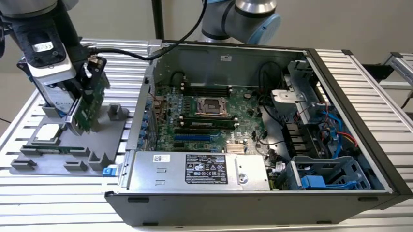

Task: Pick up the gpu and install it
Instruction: 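Pick up the gpu and move the gpu toward the slot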

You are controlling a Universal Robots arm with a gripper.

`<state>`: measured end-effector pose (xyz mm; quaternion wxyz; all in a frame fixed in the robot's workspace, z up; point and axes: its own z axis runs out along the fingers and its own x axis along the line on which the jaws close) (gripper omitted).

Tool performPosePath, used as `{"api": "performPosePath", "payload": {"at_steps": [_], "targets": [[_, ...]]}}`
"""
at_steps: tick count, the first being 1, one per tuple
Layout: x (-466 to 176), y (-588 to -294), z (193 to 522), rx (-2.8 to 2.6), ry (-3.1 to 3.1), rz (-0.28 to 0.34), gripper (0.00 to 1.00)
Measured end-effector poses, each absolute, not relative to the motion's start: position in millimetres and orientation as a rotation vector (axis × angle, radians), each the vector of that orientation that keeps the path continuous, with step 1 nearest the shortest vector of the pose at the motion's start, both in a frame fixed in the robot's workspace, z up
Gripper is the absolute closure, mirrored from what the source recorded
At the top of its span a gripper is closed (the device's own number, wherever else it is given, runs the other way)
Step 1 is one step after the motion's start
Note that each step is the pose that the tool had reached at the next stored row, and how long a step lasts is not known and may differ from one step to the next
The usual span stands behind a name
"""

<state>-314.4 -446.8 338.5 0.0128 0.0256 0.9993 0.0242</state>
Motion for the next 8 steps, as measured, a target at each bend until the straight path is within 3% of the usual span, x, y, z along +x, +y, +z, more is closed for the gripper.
{"api": "performPosePath", "payload": {"at_steps": [8], "targets": [[-314.3,-446.8,348.8,0.08,3.114,0.076,1.0]]}}
